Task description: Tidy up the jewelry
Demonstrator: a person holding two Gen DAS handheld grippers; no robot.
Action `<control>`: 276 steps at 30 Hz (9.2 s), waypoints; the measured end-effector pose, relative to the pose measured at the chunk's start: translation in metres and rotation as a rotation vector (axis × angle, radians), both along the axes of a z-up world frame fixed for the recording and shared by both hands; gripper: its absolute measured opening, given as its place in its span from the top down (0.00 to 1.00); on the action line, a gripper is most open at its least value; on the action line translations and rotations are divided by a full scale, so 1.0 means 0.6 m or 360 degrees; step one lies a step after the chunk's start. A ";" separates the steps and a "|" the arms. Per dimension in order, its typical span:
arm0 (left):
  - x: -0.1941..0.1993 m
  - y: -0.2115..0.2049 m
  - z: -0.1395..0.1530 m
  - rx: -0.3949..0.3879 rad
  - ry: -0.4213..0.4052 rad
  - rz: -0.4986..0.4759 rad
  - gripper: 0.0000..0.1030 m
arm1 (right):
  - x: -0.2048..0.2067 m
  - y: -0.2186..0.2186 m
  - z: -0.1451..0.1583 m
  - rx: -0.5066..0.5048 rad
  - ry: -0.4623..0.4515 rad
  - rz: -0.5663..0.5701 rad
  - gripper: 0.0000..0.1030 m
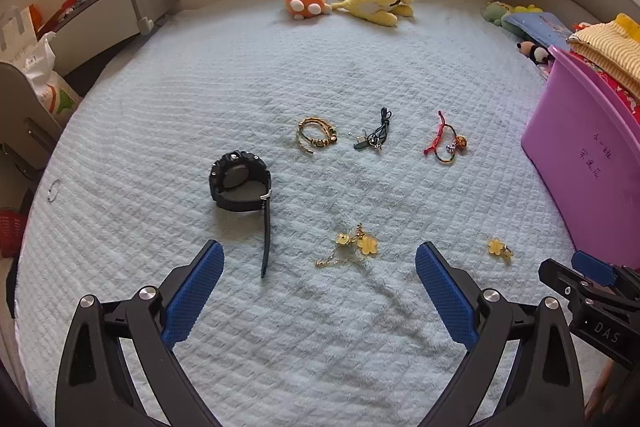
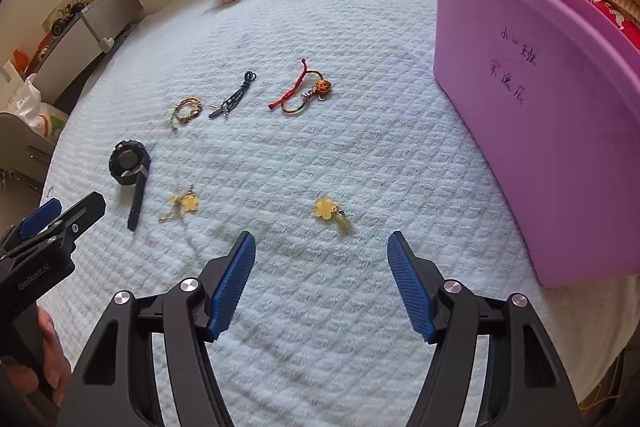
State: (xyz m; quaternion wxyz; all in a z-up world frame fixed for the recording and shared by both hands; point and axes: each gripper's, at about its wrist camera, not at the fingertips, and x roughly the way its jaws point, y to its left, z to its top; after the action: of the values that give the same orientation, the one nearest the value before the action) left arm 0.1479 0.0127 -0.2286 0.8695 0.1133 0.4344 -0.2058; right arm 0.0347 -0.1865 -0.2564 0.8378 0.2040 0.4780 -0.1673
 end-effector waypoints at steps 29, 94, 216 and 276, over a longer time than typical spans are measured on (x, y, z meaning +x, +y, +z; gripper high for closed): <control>0.039 -0.078 -0.178 0.0043 0.0024 -0.0153 0.08 | 0.062 -0.003 -0.127 -0.0244 -0.0087 0.0068 0.37; 0.046 -0.081 -0.153 0.0061 0.0068 -0.0176 0.95 | 0.064 0.021 -0.100 -0.0287 -0.0047 0.0188 0.83; -0.280 -0.557 0.380 -0.0241 0.0121 -0.0504 0.93 | -0.233 -0.423 0.385 -0.0095 -0.0273 0.0185 0.83; -0.240 -0.340 0.288 0.0047 0.0499 0.0288 0.13 | -0.184 -0.323 0.299 0.0375 0.0218 0.0610 0.38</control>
State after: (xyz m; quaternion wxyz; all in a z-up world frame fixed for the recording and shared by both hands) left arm 0.0039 -0.1911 -0.0558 0.8043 0.0530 0.5761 -0.1354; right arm -0.0755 -0.3802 -0.0769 0.7902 0.1940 0.5800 0.0384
